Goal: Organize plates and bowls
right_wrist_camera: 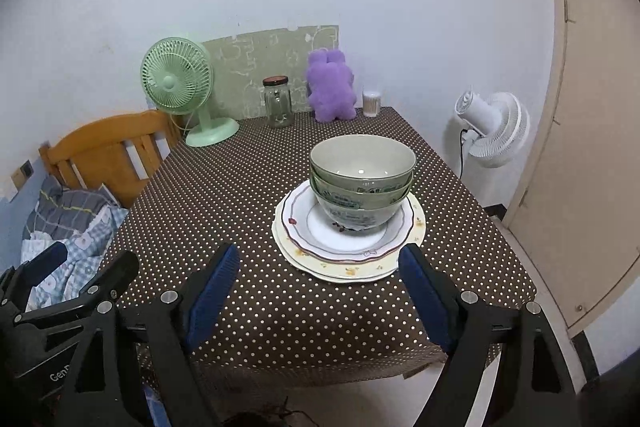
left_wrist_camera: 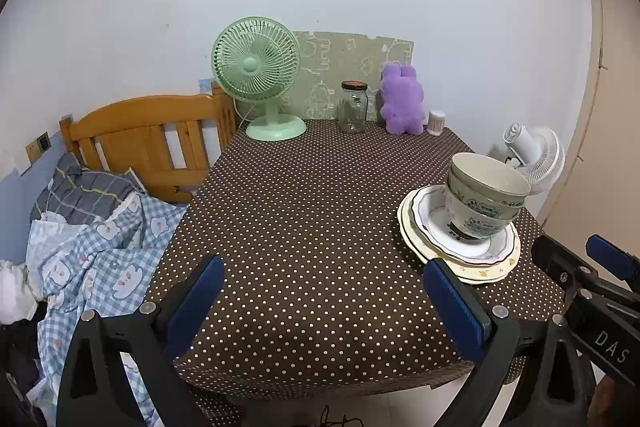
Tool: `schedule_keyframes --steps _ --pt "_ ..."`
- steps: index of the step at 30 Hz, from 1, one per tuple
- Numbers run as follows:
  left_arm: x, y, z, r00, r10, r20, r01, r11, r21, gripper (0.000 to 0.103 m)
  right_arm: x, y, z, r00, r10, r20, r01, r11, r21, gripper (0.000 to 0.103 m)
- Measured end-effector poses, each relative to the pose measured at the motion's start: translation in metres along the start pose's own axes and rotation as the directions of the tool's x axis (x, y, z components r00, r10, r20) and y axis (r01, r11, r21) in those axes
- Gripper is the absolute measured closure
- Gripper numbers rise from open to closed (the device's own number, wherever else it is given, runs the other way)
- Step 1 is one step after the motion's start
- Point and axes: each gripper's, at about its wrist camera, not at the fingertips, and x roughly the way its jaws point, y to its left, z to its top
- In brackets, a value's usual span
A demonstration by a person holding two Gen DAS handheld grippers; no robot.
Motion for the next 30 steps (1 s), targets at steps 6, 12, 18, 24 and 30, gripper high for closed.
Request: schedule_keyframes --steps 6,12,18,24,30 --pt "-0.003 -0.004 -0.002 1.000 -0.001 0.009 0.001 1.000 0.019 0.002 0.000 -0.004 -0.002 1.000 -0.005 0.004 0.005 1.000 0.012 0.019" --pt "-0.004 -0.006 -0.003 1.000 0.001 0.013 -0.001 1.000 0.019 0.000 0.000 -0.008 -0.003 1.000 -0.004 0.002 0.004 1.000 0.018 0.019" --pt "-0.004 -0.006 -0.003 1.000 -0.001 0.011 0.001 1.000 0.020 0.000 0.000 -0.011 -0.003 1.000 -0.004 -0.004 0.004 1.000 0.019 0.019" --pt "-0.005 -0.009 -0.003 1.000 0.002 0.014 -0.002 1.000 0.022 0.000 0.000 -0.014 -0.004 1.000 -0.005 -0.006 0.005 1.000 0.019 0.019" --pt "-0.005 -0.008 -0.002 1.000 0.006 0.010 -0.006 1.000 0.012 0.000 0.003 -0.014 -0.003 1.000 0.000 -0.009 0.000 1.000 0.011 0.019"
